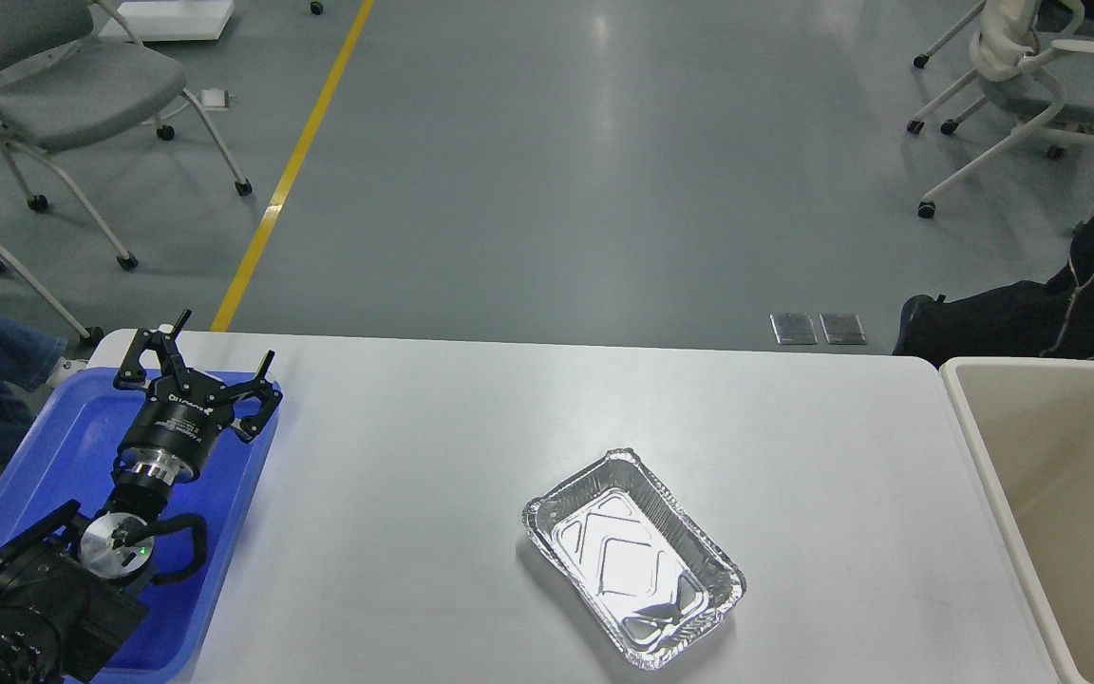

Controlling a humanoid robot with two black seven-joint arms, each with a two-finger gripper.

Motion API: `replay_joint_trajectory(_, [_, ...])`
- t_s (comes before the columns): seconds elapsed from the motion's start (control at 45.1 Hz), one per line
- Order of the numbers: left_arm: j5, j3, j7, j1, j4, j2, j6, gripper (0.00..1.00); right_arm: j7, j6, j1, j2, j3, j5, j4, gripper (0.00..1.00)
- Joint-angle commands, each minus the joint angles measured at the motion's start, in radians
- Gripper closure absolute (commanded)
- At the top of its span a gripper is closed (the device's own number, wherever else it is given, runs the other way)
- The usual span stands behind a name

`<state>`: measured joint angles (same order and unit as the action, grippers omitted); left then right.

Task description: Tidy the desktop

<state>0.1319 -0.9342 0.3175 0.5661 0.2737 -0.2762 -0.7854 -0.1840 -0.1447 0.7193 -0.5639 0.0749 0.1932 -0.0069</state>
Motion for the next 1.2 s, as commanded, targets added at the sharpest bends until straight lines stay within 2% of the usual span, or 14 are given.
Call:
replay_joint_trajectory(0.0, [0.000,0.000,0.000,0.000,-0.001,0.000,0.000,0.00,0.034,-0.019,-0.121,0.148,-0.001,-0.003,-0.024,1.00])
replay_joint_trajectory(0.177, [0.000,0.000,0.000,0.000,0.001,0.000,0.000,0.00,0.034,-0.024,-0.144,0.196,-0.004,-0.004,-0.025,1.00])
replay_joint_trajectory(0.554, [0.000,0.000,0.000,0.000,-0.001,0.000,0.000,0.00,0.032,-0.022,-0.146,0.196,-0.004,-0.003,-0.024,1.00])
replay_joint_trajectory(0.754, [0.000,0.000,0.000,0.000,-0.001,0.000,0.000,0.00,0.031,-0.021,-0.146,0.194,-0.004,-0.003,-0.016,0.39])
replay_joint_trajectory(0.776, [0.000,0.000,0.000,0.000,0.001,0.000,0.000,0.00,0.031,-0.022,-0.143,0.193,-0.004,-0.003,-0.016,0.15])
replay_joint_trajectory(0.798, [0.000,0.000,0.000,0.000,-0.001,0.000,0.000,0.00,0.031,-0.022,-0.138,0.191,-0.004,-0.003,-0.016,0.03])
replay_joint_trajectory(0.82, [0.000,0.000,0.000,0.000,-0.001,0.000,0.000,0.00,0.031,-0.022,-0.135,0.190,-0.006,-0.003,-0.016,0.00])
replay_joint_trajectory(1.02, [0.000,0.000,0.000,0.000,-0.001,0.000,0.000,0.00,0.032,-0.009,-0.115,0.187,-0.044,-0.004,-0.008,0.00])
replay_joint_trajectory(1.175, [0.000,0.000,0.000,0.000,-0.001,0.000,0.000,0.00,0.032,-0.006,-0.077,0.131,-0.223,0.003,0.005,0.00])
